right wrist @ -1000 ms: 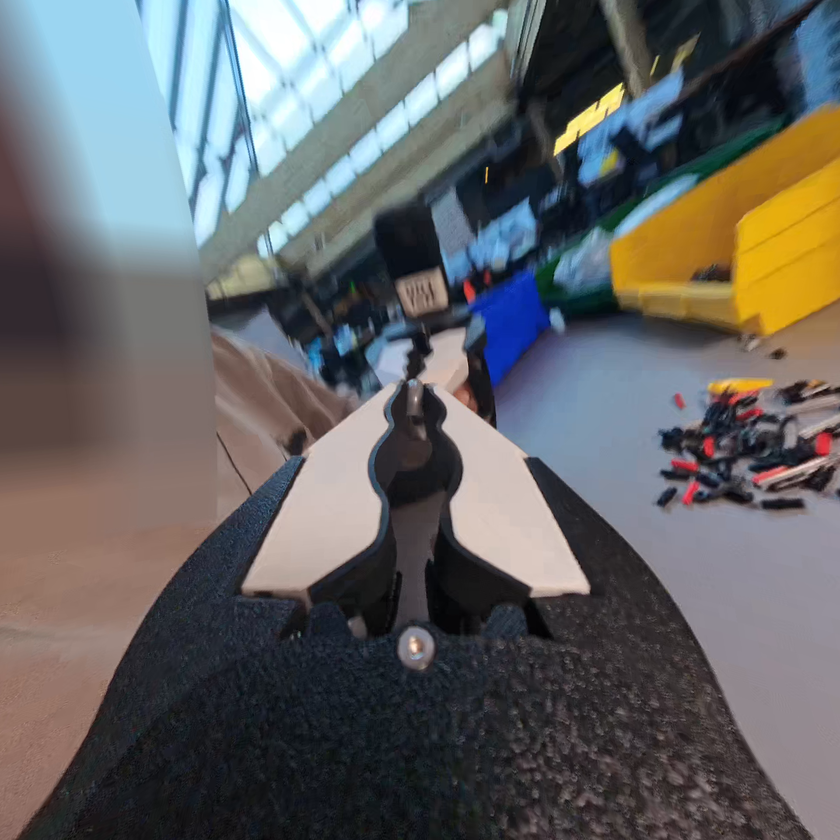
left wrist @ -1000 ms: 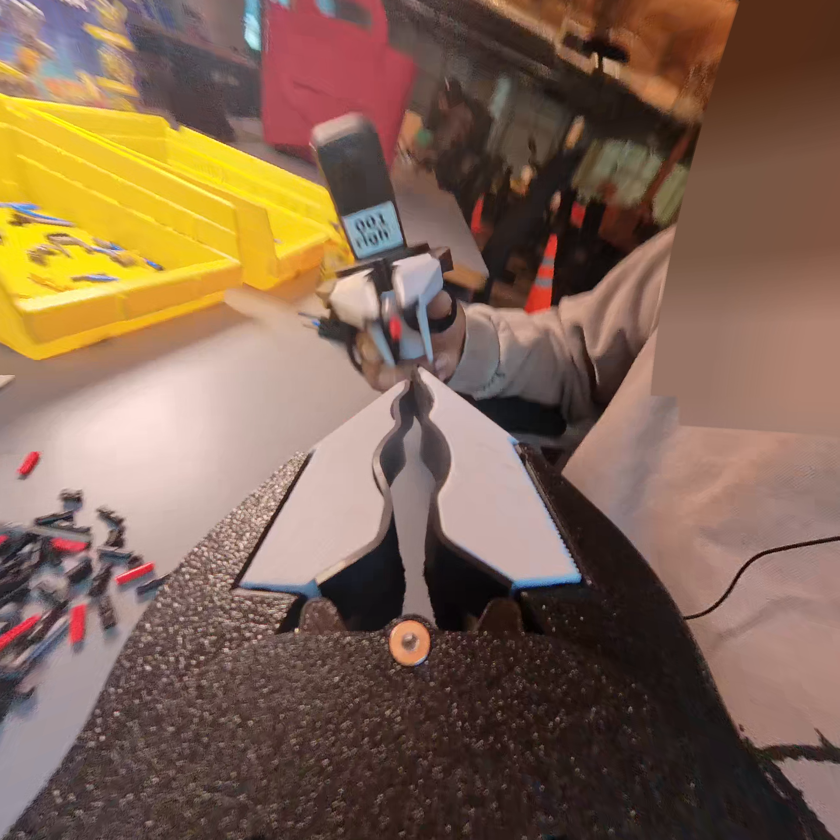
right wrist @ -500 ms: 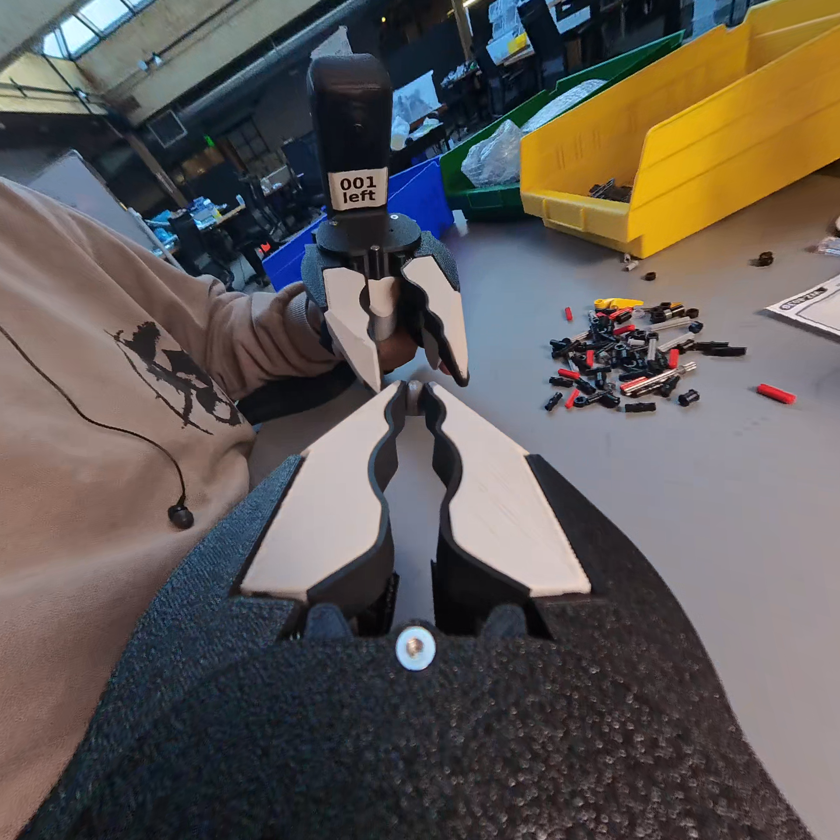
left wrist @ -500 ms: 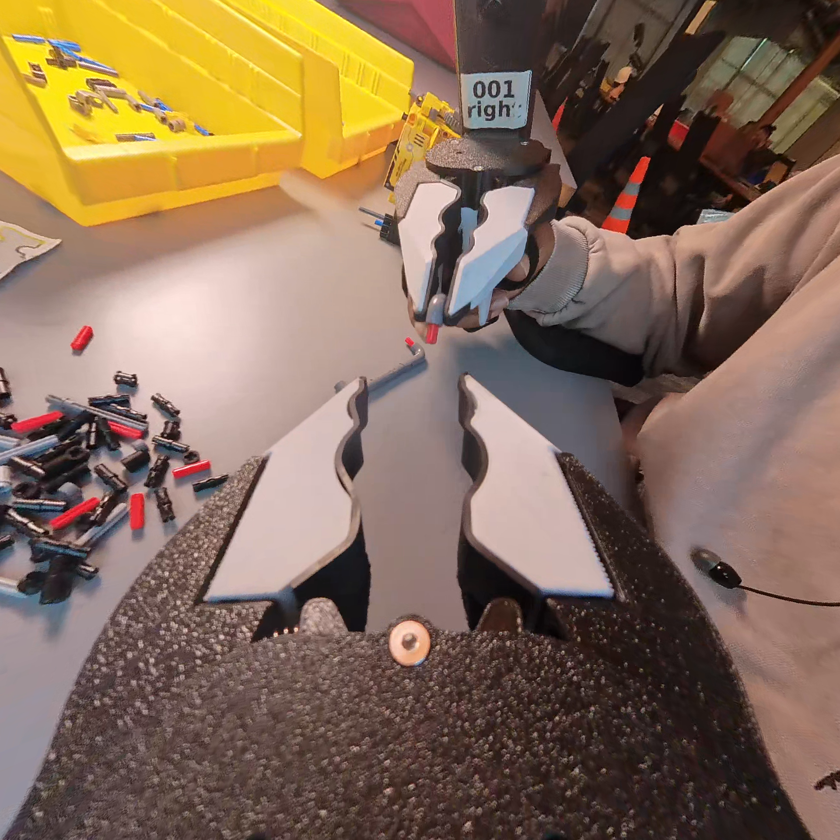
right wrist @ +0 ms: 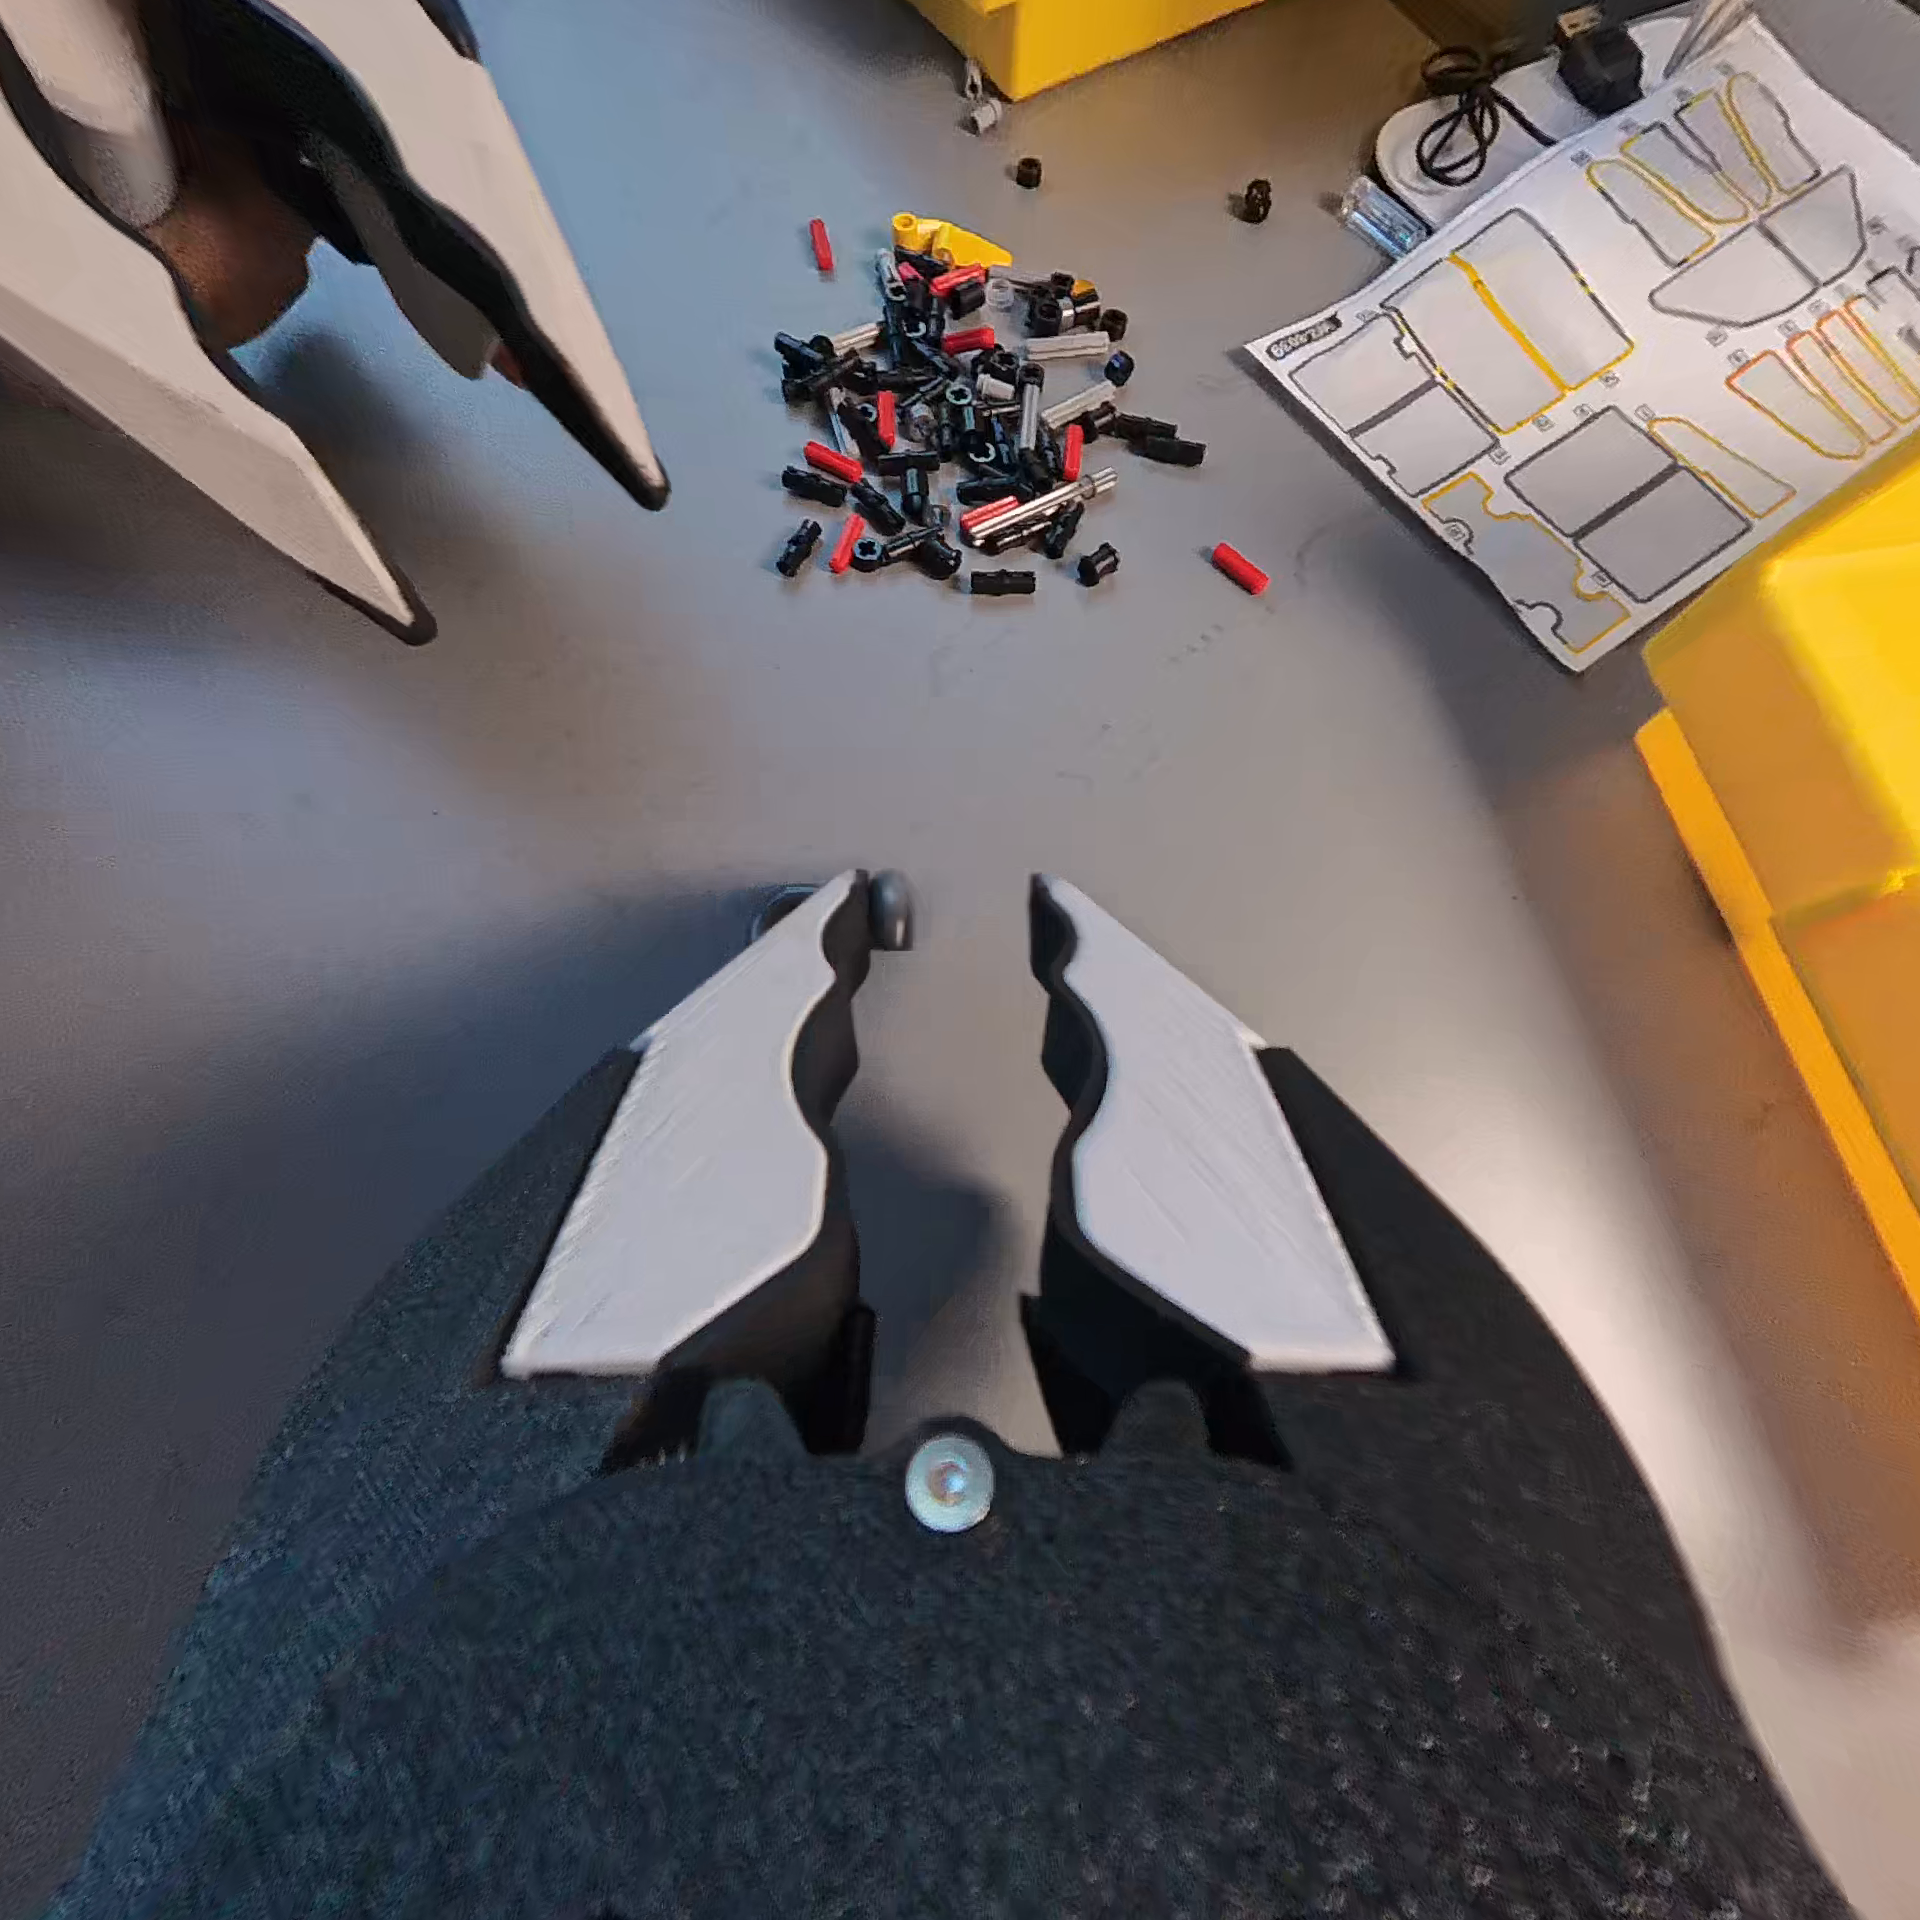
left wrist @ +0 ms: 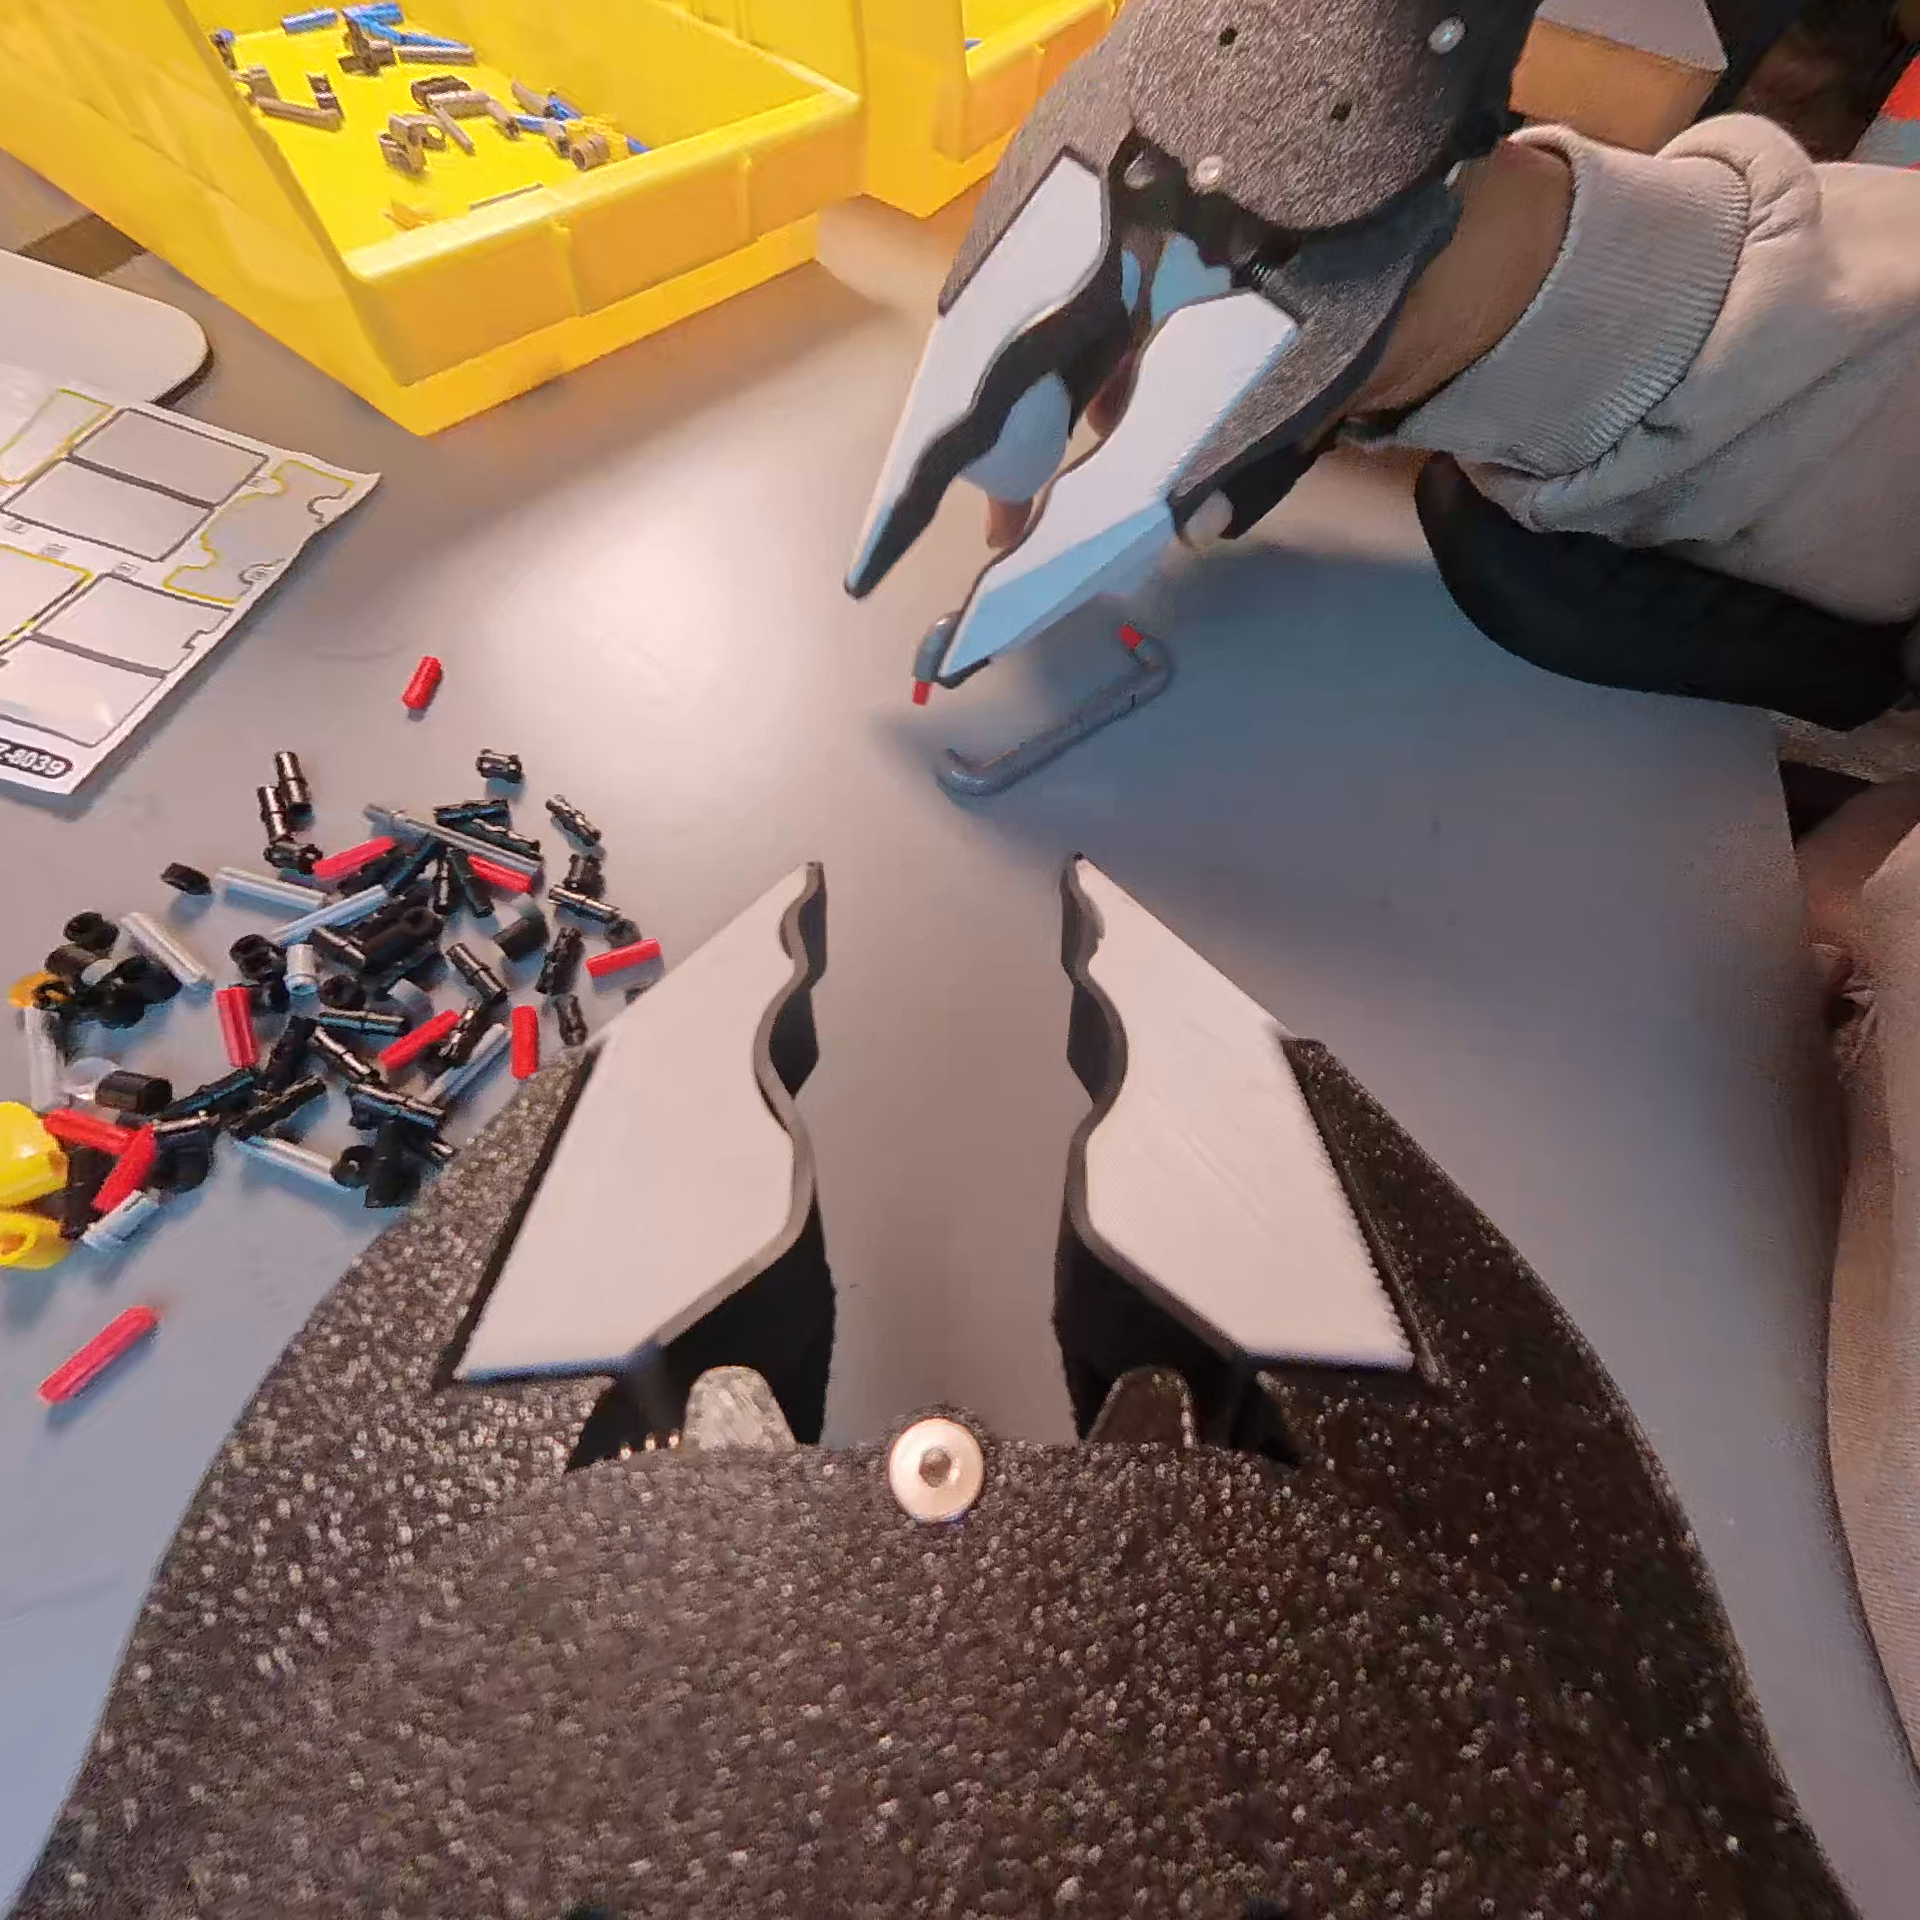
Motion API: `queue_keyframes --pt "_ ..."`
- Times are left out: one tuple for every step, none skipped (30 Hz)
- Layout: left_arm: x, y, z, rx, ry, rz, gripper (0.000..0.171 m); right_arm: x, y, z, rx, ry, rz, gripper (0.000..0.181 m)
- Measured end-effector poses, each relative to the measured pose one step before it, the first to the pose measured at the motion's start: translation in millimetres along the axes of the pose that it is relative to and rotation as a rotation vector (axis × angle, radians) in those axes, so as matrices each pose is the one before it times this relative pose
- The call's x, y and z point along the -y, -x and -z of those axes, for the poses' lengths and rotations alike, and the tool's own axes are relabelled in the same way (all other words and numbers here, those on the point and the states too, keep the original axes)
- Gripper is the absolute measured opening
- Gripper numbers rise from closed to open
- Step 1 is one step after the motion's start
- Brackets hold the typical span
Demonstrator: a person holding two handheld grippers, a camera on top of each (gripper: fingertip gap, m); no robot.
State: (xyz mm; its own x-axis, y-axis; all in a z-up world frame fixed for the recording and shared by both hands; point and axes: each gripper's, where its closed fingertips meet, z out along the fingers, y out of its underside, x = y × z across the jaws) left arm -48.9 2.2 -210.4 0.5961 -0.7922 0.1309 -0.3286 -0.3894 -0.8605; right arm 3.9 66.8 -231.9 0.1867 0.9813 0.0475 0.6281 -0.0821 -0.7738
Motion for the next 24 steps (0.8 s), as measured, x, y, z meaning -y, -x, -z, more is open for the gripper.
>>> queue_keyframes --pt "-0.21 0.03 0.3 -0.0083 -0.00137 0.009 0.046 4.66 0.62 4.93 0.0009 -0.0159 0.0186 0.042" --pt "0.62 -0.7 0.12 -0.0113 -0.00546 0.0088 0.048 3.32 2.6 4.85 0.012 -0.0054 0.021 0.045" --pt "1.31 -0.87 0.05 -0.011 -0.00957 0.0091 0.048 1.11 4.13 3.39 0.0184 0.0068 0.0197 0.046" --pt "1.54 -1.29 0.03 -0.0113 -0.01005 0.0081 0.047 -2.48 5.52 1.68 0.0245 0.0225 0.0158 0.047" --pt "1.27 -0.94 -0.04 -0.0086 -0.00829 0.0069 0.046 -5.43 6.43 0.2 0.0284 0.0351 0.014 0.046" --pt "0.72 -0.9 0.0 -0.0075 -0.00606 0.0039 0.045 -6.56 5.9 -1.2 0.0207 0.0377 0.0157 0.046" --pt "0.37 -0.64 -0.12 -0.0051 -0.00434 0.004 0.043 -7.5 4.76 -2.19 0.0133 0.0425 0.0149 0.043" --pt "0.02 -0.22 -0.15 -0.0037 -0.0021 0.0066 0.042 -6.79 3.51 -2.78 0.0075 0.0384 0.0166 0.038" --pt "0.1 -0.06 -0.14 -0.0017 -0.00217 0.0063 0.041 -4.57 2.75 -2.45 0.0051 0.026 0.0157 0.035" --pt "-0.24 0.1 -0.19 -0.0007 0.00008 0.0045 0.04 -3.47 3.58 -1.73 0.0159 0.0209 0.0101 0.031" --pt "-0.82 0.8 -0.27 0.0031 0.00422 0.0045 0.04 -0.66 0.39 -0.52 0.0011 0.0046 0.0013 0.031" --pt "-1.55 0.56 -0.6 0.0006 0.00784 0.0055 0.04 0.67 -1.53 0.47 -0.0056 -0.0051 -0.0055 0.031" --pt "-1.85 0.08 -0.71 -0.003 0.00825 0.0063 0.04 -0.81 -3.21 1.04 -0.0105 0.0034 -0.0125 0.031" --pt "-1.88 -0.16 -0.9 -0.004 0.00839 0.0064 0.041 0.02 -6.62 1.45 -0.0304 -0.0052 -0.0143 0.031" --pt "-1.91 0.62 -0.92 0.0006 0.00937 0.0069 0.043 0.9 -9.91 2.02 -0.0465 -0.0128 -0.0249 0.03" --pt "-1.97 1.02 -1.02 0.0036 0.01033 0.0057 0.045 0.02 -10.79 2.27 -0.0493 -0.006 -0.0268 0.029" --pt "-1.84 0.99 -0.82 0.0032 0.01021 0.0042 0.045 1.63 -8.71 3.11 -0.039 -0.0151 -0.0122 0.028" --pt "-1.39 0.4 -0.69 -0.0004 0.00692 0.0031 0.046 5.4 -7.92 4.11 -0.0365 -0.0374 -0.0119 0.027" --pt "-0.75 -0.24 -0.56 -0.0039 0.00273 0.0025 0.046 6.52 -1.84 4.11 0.0009 -0.0408 -0.015 0.026" --pt "-0.4 -0.4 -0.35 -0.0037 0.00077 0.0015 0.046 4.99 0.3 3.29 0.0133 -0.0286 -0.0205 0.026" --pt "-0.29 -0.15 -0.27 -0.0012 0.00106 0.0003 0.046 1.78 -0.18 1.78 0.0069 -0.0098 -0.0143 0.026" --pt "-0.71 0.2 -0.32 0.0005 0.00339 -0.0001 0.046 -3.21 1.1 0.11 0.0095 0.0177 0.0007 0.026" --pt "-0.79 0.22 -0.43 0.0008 0.00509 0.0008 0.046 -7.69 4.71 -1.48 0.028 0.0407 0.0107 0.026" --pt "-0.49 -0.07 -0.38 -0.0004 0.00383 0.0006 0.046 -8.63 7.05 -2.91 0.0386 0.0442 0.0107 0.026"
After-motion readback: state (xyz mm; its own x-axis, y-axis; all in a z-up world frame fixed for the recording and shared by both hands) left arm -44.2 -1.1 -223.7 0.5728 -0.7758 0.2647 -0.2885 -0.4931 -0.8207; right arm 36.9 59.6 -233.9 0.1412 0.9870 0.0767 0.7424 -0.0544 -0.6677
